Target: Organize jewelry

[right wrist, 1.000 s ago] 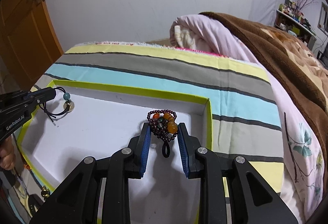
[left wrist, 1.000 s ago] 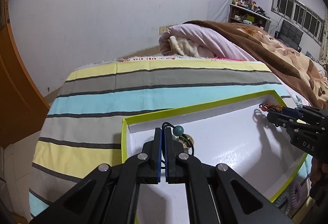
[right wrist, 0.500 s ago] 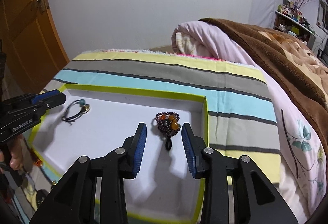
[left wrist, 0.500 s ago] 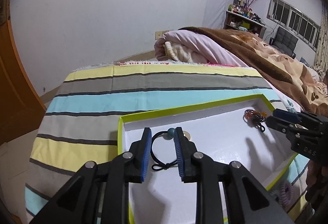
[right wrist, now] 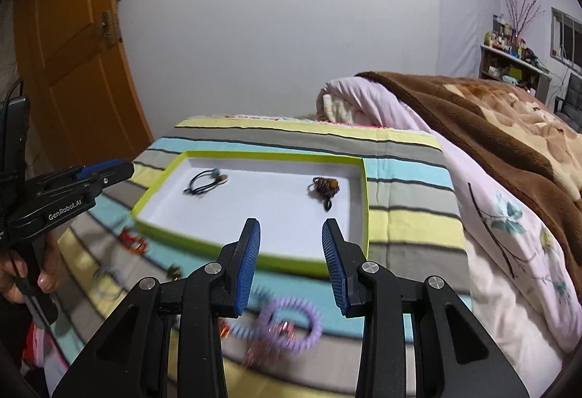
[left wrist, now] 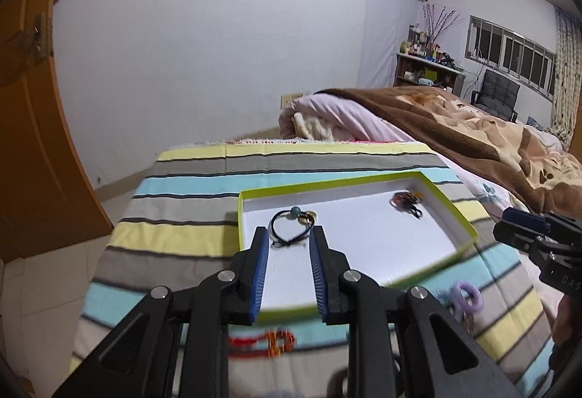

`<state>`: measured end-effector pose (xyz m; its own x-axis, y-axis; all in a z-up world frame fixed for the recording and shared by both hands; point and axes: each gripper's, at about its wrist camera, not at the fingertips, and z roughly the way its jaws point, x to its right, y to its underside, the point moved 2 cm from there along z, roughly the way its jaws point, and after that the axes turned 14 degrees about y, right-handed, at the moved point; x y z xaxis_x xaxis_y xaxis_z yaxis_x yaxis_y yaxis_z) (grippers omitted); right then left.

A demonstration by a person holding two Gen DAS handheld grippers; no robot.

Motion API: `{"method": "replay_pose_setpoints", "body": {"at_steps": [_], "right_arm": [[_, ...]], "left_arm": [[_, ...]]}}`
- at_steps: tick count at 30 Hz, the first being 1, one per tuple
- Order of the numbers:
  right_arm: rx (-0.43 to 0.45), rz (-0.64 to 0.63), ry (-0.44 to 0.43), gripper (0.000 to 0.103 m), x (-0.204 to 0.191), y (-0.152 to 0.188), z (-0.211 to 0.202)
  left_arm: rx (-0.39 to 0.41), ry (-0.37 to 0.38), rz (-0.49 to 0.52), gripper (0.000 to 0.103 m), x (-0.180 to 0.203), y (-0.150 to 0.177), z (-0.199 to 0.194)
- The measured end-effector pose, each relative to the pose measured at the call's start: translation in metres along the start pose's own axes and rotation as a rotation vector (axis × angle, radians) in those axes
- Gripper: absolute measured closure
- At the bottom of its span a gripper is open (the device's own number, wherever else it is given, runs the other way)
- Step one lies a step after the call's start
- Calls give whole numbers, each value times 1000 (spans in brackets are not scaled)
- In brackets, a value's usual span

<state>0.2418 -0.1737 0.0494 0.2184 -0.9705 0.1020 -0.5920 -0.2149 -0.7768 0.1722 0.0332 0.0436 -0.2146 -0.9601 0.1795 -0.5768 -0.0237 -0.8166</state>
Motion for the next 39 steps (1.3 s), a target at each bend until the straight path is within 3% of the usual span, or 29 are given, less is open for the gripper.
{"method": "replay_pose_setpoints", "body": {"at_steps": [9, 19, 29, 39], "right_arm": [[55, 21, 5, 67, -4, 40, -62], [70, 47, 7, 67, -4, 78, -102], [43, 57, -1, 67, -2, 89, -101], [15, 67, 21, 67, 5, 87, -82]], "left_arm": [[54, 33, 10, 79, 28, 40, -59], [83, 48, 12, 79, 48, 71, -92], [75, 62, 8, 79, 57, 93, -101], [44, 56, 7, 79, 56, 96, -82]]}}
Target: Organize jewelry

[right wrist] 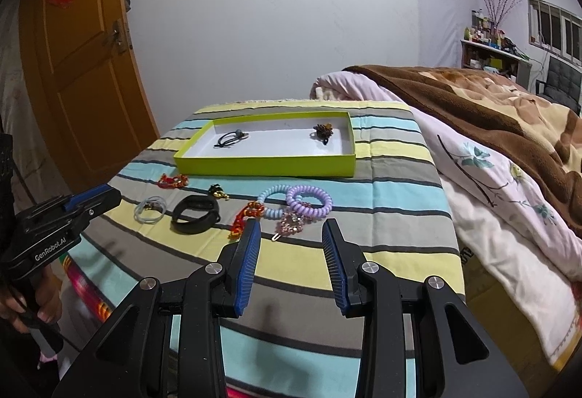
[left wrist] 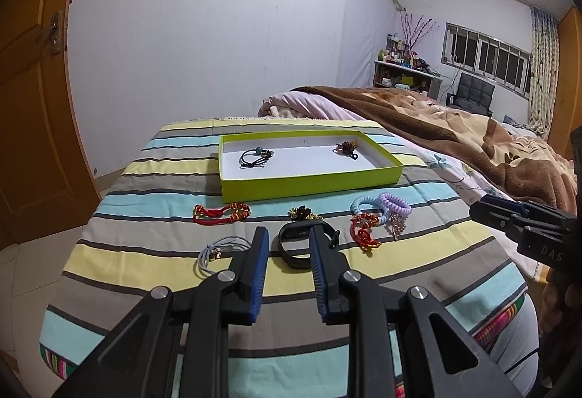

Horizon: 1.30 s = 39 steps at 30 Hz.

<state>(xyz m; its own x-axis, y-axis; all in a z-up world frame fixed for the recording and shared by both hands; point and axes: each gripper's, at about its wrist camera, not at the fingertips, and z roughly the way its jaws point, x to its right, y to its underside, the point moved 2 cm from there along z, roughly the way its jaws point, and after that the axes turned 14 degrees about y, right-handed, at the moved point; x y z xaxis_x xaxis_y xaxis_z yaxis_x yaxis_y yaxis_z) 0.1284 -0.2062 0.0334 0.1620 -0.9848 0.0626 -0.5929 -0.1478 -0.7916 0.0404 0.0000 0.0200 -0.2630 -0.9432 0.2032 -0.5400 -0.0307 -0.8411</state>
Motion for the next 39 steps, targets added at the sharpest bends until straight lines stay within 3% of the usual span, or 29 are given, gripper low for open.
{"method": "replay_pose_setpoints", "body": {"at_steps": [6, 15, 18, 28, 31, 39], "right_arm": [[-25, -2, 15, 67, 3, -7, 23], [-129, 6, 37, 74, 8, -13, 81], [-174, 14, 33, 82, 10, -14, 99], [-277, -2, 7, 84, 8, -18, 136], [-275, -28, 29, 91, 5, -20, 138], [-252, -9, 17, 94, 8, -18, 129]], "left_arm": [[-36, -1, -5, 79, -7, 1, 22], [-114, -9, -41, 79, -22, 7, 61], [-132, 0, -47, 79, -23, 8, 68], [-221, 11, -68, 79, -25, 12, 86], [-233, 11, -72, 80, -24, 11, 89], [-227, -13, -55, 98, -23, 9, 89]]}}
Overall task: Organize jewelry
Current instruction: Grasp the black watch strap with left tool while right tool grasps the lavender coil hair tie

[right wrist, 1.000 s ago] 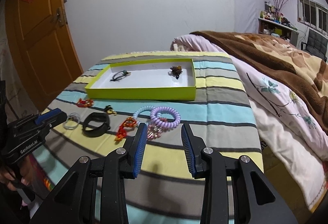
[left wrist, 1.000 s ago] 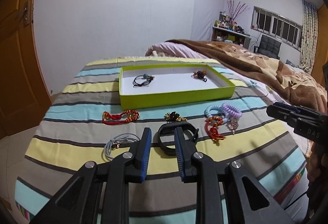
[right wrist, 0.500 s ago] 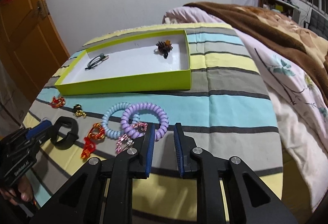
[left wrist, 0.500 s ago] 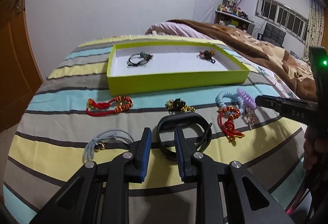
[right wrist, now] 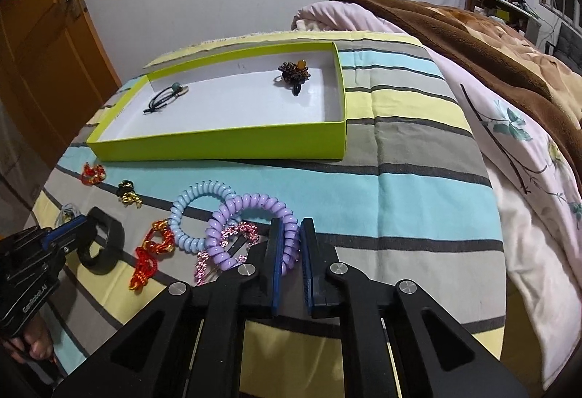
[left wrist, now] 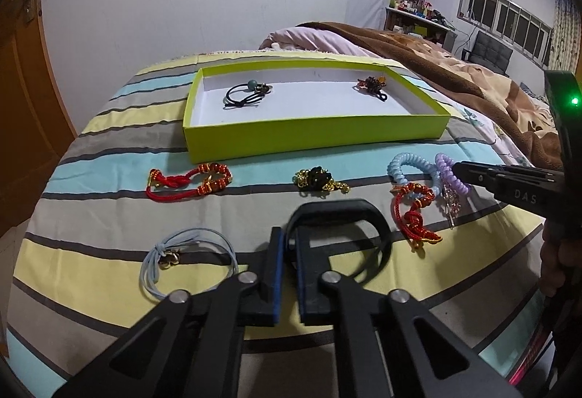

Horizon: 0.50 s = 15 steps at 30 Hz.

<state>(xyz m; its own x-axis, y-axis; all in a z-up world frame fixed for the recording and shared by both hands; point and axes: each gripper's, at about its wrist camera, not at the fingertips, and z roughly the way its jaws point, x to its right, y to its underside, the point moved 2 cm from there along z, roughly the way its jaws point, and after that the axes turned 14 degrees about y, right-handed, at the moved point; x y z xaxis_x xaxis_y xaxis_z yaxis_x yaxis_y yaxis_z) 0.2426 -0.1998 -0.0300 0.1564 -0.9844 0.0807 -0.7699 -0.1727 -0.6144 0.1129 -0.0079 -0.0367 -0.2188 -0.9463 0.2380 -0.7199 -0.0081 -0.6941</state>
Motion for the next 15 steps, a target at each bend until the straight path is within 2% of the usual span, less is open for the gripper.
{"method": "replay_pose_setpoints", "body": {"at_steps": [15], "right_arm": [[83, 23, -6, 94, 4, 7, -42]], "left_arm": [[56, 13, 11, 98, 9, -3, -27]]}}
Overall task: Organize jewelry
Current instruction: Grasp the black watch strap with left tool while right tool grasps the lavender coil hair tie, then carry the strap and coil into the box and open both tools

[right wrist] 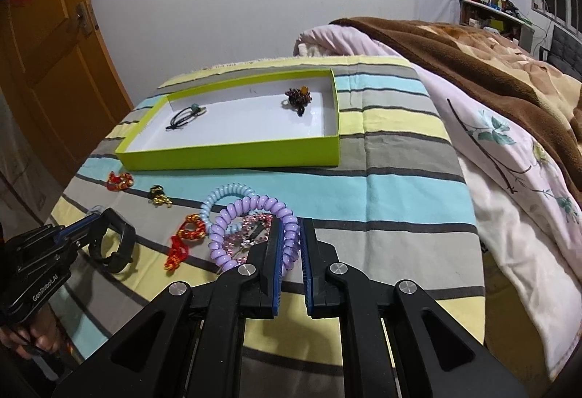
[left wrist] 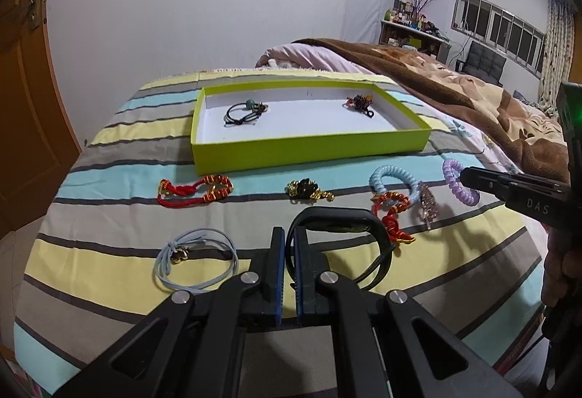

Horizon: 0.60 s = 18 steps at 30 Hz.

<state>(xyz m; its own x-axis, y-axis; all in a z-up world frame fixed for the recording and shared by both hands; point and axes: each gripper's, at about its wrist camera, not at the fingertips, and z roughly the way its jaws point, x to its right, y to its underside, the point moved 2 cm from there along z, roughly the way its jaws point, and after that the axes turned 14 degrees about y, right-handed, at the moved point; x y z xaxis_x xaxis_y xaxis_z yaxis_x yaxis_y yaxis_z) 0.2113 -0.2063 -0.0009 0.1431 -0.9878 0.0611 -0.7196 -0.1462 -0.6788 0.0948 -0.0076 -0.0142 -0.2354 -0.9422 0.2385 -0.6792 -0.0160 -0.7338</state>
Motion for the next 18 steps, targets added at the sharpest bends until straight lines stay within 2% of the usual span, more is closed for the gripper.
{"method": "replay_pose_setpoints", "body": {"at_steps": [18], "right_arm": [[90, -40, 0, 94, -13, -32, -21]], "left_arm": [[72, -26, 13, 98, -9, -36, -15]]}}
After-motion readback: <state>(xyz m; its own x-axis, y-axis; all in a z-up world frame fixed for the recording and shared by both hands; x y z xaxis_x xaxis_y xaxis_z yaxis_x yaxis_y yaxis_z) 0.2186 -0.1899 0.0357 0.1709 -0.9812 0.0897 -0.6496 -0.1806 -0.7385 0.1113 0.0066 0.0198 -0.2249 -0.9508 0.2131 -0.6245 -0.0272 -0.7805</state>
